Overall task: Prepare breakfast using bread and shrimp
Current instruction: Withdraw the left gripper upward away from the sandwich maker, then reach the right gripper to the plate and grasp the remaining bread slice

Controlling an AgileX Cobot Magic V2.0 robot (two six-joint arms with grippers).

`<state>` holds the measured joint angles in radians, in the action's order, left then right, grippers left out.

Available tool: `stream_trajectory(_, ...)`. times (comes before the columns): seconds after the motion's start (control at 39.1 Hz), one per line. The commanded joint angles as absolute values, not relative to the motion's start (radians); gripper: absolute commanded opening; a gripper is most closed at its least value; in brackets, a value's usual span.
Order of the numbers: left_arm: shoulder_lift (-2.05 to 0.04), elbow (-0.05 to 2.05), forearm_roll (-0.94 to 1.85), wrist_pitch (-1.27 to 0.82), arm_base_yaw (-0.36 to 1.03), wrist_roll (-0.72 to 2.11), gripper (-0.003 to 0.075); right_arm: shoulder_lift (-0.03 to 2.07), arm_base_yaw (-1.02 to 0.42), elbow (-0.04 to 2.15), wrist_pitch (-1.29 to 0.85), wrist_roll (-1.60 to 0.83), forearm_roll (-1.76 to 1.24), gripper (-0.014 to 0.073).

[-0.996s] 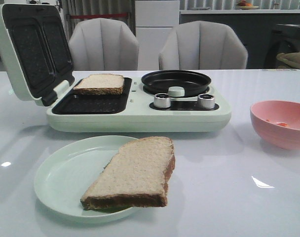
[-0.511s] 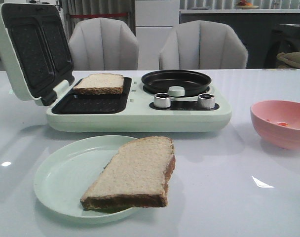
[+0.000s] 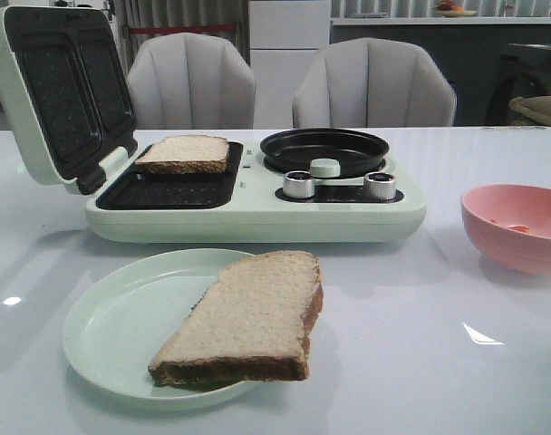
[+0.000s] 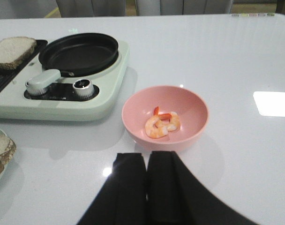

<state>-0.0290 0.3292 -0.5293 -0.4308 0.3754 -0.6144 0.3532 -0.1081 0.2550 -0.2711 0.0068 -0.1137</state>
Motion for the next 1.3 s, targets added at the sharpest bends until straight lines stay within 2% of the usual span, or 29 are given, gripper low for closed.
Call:
stream_trajectory(0.0,-0.041,0.354,-0.542,-0.364,0.38,-0.626,0.0511,0.398,-0.105,0.294,-0.201,0.006,-0.132,0.0135)
stream_trajectory(0.13,-0.041,0.354,-0.542,-0.364,0.38,-0.626,0.0511,0.433,-0.105,0.3,-0.201,0.006,-0.172,0.0137)
stream_trajectory(0.18,-0.041,0.354,-0.542,-0.364,0.38,-0.626,0.0511,0.452,-0.105,0.311,-0.208,0.006,-0.192,0.0162)
stream_trajectory(0.38,-0.041,0.354,-0.542,-0.364,0.38,-0.626,0.0511,0.581,-0.106,0.412,-0.282,0.006,-0.316,0.0415)
stream_trajectory(0.46,-0.041,0.354,-0.542,-0.364,0.38,-0.626,0.0511,0.649,-0.106,0.449,-0.31,0.0,-0.377,0.0458)
stream_trajectory(0.79,-0.041,0.354,-0.542,-0.364,0.38,-0.626,0.0511,0.998,-0.106,0.58,-0.458,-0.052,-0.713,0.0458)
stream_trajectory(1.15,-0.041,0.354,-0.542,-0.364,0.38,-0.626,0.0511,1.299,-0.111,0.639,-0.614,-0.687,-1.477,0.0458)
stream_trajectory(1.28,-0.041,0.354,-0.542,-0.364,0.38,-0.626,0.0511,1.393,-0.163,0.639,-0.636,-0.846,-1.624,0.0458)
